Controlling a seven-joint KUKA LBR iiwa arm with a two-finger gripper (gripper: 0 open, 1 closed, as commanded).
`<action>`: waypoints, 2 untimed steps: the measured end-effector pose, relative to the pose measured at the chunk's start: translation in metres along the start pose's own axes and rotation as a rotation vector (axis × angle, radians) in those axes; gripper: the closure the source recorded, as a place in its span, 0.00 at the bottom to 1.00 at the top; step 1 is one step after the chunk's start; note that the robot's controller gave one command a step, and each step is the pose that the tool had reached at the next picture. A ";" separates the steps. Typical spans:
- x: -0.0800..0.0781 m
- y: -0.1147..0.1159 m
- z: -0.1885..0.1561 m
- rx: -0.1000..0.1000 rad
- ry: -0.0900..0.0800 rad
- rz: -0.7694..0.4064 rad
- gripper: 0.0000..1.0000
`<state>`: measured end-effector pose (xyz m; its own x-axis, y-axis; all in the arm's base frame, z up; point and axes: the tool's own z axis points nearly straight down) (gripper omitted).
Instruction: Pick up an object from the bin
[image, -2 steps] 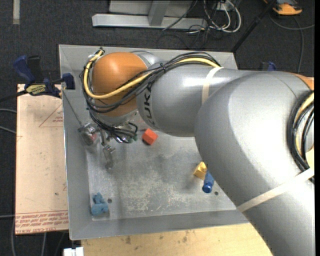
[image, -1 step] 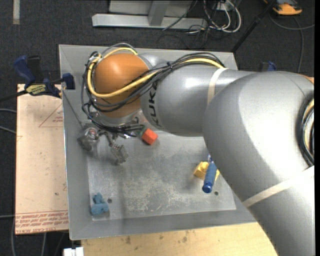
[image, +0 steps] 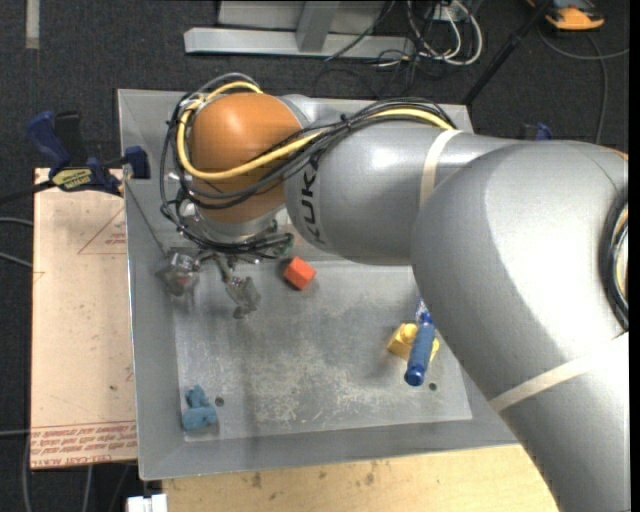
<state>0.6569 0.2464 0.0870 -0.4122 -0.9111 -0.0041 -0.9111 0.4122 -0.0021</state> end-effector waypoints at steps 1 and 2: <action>0.000 0.000 0.000 -0.003 -0.001 0.001 1.00; 0.000 0.000 0.000 -0.003 -0.001 0.001 0.00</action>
Offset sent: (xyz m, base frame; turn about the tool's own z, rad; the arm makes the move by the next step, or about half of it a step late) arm 0.0000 0.0000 0.0000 0.0000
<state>0.6566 0.2464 0.0865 -0.4133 -0.9106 -0.0048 -0.9106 0.4133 0.0009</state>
